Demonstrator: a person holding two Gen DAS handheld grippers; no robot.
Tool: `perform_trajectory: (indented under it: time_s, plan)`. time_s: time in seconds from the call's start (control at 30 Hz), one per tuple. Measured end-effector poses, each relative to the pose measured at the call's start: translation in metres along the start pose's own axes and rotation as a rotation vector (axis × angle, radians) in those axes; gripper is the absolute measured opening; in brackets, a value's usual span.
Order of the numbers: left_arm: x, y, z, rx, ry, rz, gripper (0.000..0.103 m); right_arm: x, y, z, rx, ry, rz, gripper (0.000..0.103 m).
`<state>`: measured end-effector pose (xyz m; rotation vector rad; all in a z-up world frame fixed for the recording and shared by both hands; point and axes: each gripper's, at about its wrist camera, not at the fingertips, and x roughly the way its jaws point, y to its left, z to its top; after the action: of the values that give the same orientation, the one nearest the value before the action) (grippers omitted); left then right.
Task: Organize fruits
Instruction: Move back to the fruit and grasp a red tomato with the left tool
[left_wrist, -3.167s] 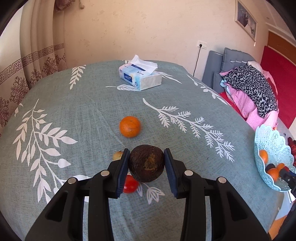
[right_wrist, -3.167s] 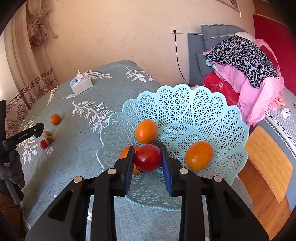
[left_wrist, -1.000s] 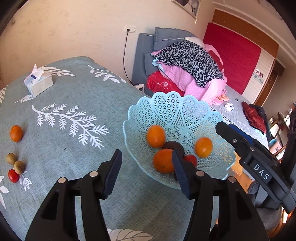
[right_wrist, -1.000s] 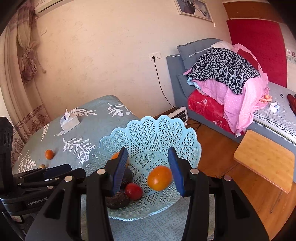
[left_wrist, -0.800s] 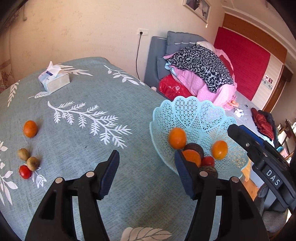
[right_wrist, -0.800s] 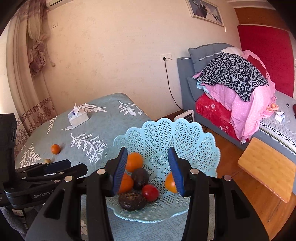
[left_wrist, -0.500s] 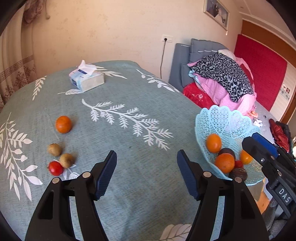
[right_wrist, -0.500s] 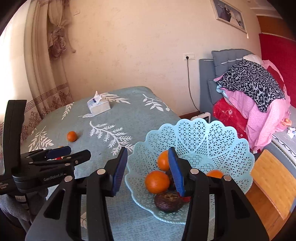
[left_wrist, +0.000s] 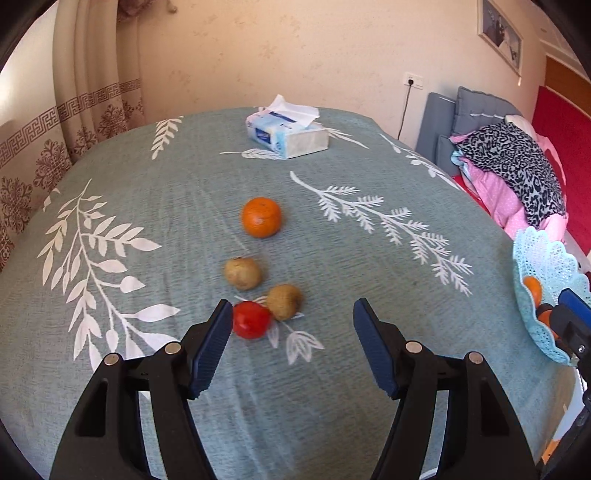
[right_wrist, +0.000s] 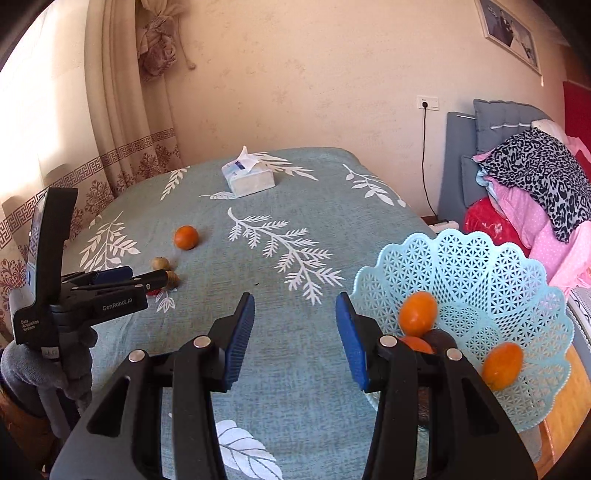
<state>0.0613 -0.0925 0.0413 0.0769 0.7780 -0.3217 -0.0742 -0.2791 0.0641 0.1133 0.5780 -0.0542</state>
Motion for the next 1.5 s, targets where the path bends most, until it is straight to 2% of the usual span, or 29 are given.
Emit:
perform_trajectory:
  time_s: [0.17,0.23,0.37,0.63,0.77,0.9,1.07,1.23,1.33,1.43,1.5]
  plan:
    - [0.011,0.026,-0.002,-0.024,0.023,0.043,0.062,0.017,0.016,0.003,-0.024,0.047,0.055,0.047]
    - [0.019,0.033,-0.002,-0.031,0.047,0.049,0.056,0.025,0.022,0.003,-0.027,0.07,0.077,0.047]
    - [0.027,0.039,-0.004,-0.04,0.07,0.024,0.051,0.038,0.033,0.005,-0.038,0.097,0.106,0.047]
    - [0.028,0.041,-0.005,-0.047,0.063,-0.006,0.048,0.065,0.058,0.016,-0.062,0.144,0.172,0.047]
    - [0.029,0.04,-0.009,-0.049,0.094,-0.045,0.033,0.083,0.068,0.02,-0.063,0.184,0.203,0.047]
    - [0.024,0.042,-0.01,-0.06,0.083,-0.062,0.028,0.101,0.073,0.023,-0.046,0.235,0.233,0.047]
    - [0.016,0.051,-0.009,-0.092,0.057,-0.054,0.028,0.12,0.088,0.024,-0.065,0.277,0.253,0.047]
    - [0.001,0.059,-0.008,-0.107,0.002,-0.01,0.028,0.138,0.111,0.024,-0.126,0.298,0.267,0.047]
    - [-0.004,0.064,-0.008,-0.118,-0.016,0.018,0.028,0.148,0.124,0.024,-0.165,0.306,0.271,0.045]
    - [-0.007,0.071,-0.008,-0.144,-0.023,0.03,0.028,0.16,0.136,0.024,-0.191,0.322,0.278,0.038]
    - [-0.008,0.075,-0.009,-0.159,-0.024,0.033,0.028,0.166,0.142,0.026,-0.201,0.322,0.283,0.038]
